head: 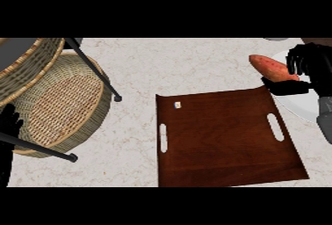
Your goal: Pick the sweet potato from the tray and place it in the plate
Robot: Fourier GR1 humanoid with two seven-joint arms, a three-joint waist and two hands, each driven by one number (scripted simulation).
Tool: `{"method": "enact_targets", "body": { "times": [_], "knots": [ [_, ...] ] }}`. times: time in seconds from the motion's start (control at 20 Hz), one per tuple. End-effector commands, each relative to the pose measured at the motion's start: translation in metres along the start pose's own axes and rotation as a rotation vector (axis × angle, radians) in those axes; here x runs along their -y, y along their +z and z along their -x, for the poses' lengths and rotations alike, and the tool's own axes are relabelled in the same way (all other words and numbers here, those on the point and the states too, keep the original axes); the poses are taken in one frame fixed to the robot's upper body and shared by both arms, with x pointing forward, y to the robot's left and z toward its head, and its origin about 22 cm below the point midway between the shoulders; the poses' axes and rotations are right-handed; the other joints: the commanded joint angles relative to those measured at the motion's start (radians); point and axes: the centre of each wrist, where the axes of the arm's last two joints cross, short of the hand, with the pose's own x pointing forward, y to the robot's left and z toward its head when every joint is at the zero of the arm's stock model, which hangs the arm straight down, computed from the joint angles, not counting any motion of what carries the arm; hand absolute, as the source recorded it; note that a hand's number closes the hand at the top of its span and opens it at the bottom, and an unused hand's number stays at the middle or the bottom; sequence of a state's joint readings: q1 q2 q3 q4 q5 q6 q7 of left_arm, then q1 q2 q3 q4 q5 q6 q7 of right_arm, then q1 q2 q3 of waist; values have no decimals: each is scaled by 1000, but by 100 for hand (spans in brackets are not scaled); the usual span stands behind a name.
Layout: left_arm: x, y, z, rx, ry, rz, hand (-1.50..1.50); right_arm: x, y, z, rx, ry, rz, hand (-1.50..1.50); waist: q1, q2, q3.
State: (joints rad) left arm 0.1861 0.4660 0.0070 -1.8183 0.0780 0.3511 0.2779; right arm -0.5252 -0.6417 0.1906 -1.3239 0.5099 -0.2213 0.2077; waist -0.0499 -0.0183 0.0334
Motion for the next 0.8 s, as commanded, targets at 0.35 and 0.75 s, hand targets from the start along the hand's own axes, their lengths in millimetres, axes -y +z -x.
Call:
{"method": "enact_targets", "body": {
  "times": [0.35, 0.75],
  "knots": [
    [62, 8, 20, -99, 103, 227, 0, 37, -13, 57, -215, 4, 118, 150, 18, 35, -34],
    [65, 1, 16, -70, 106, 235, 0, 37, -5, 109, -301, 60, 63, 150, 35, 43, -33]
  ]
}}
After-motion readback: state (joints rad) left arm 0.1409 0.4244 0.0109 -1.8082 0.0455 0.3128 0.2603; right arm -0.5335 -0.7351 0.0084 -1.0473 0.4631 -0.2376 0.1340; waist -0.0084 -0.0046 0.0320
